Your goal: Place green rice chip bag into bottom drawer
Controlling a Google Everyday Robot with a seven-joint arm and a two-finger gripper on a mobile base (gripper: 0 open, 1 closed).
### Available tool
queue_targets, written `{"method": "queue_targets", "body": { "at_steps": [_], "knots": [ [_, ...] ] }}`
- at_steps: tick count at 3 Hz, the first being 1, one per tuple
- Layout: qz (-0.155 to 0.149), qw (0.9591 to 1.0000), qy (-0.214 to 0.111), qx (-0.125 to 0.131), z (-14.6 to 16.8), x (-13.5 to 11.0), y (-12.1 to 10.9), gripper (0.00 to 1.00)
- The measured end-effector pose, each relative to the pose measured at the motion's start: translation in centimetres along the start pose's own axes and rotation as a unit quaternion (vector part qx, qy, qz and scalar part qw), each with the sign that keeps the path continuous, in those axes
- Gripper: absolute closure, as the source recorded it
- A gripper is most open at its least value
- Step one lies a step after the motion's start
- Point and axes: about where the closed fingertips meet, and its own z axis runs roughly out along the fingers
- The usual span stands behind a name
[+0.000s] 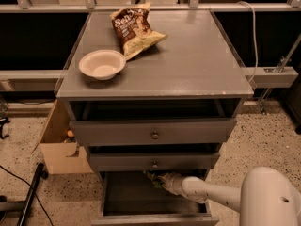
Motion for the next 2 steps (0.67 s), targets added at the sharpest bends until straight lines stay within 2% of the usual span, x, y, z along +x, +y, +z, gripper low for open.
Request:
{"method": "queue_targets", "body": {
  "at_steps": [2],
  "knots": [
    [0.063, 0.9971, -0.033, -0.029, 0.36, 0.86, 1.00, 1.00]
  ]
}}
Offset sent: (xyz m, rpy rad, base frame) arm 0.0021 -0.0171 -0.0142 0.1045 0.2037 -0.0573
